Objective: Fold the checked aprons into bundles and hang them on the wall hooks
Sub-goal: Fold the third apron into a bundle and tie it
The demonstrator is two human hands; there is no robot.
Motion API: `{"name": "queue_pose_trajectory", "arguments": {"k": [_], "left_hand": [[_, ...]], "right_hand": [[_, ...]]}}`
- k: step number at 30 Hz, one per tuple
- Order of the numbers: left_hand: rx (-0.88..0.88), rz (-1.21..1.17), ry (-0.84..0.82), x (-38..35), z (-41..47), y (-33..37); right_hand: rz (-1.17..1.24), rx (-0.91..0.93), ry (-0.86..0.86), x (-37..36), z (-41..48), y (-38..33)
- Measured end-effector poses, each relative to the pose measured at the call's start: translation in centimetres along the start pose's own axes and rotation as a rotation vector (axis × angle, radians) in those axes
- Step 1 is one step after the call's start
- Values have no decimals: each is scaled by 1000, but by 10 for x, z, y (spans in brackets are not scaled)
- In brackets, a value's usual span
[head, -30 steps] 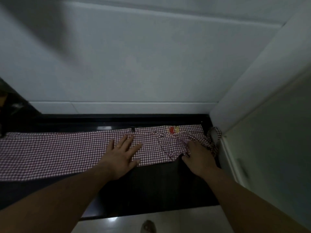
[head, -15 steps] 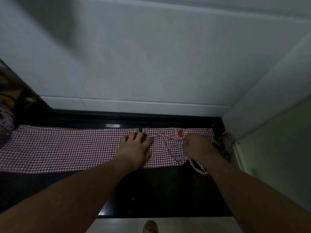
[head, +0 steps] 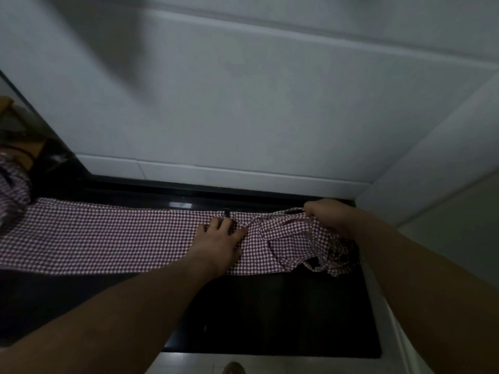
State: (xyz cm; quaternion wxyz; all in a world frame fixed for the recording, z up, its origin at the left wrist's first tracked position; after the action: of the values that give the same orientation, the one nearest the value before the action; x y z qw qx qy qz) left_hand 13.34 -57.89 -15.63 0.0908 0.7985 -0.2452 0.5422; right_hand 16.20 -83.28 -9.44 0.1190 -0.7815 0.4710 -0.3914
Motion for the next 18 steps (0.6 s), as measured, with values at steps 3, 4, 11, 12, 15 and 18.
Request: {"name": "queue_pose_trajectory", "arguments": {"k": [3, 4, 11, 12, 15, 18], "left_hand": [[-4, -4, -5, 2, 1, 1], [-5, -8, -6, 2, 1, 1], [5, 2, -12, 1, -1, 3], [6, 2, -13, 2, -1, 3], [5, 10, -25, 1, -1, 3], [5, 12, -36, 1, -1, 5]], "right_hand": [[-4, -16, 51, 2, 5, 23], [-62, -2, 68, 3, 9, 28], [-100, 111, 238, 19, 2, 7], [-59, 116, 262, 25, 3, 5], [65, 83, 245, 36, 2, 5], [512, 37, 203, 45, -5, 2]]}}
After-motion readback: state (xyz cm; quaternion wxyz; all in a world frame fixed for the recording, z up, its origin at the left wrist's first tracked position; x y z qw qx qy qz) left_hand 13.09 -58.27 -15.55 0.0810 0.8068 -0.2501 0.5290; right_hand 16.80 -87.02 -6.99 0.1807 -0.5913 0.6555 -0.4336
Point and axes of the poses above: each hand's wrist, its own z-axis towards the middle knuckle, its own x-axis out of the back of the hand, y = z × x, the point moved 9 cm from there along z, towards the middle knuckle, and after that the axes turned 13 degrees about z, right-handed, at the moved point
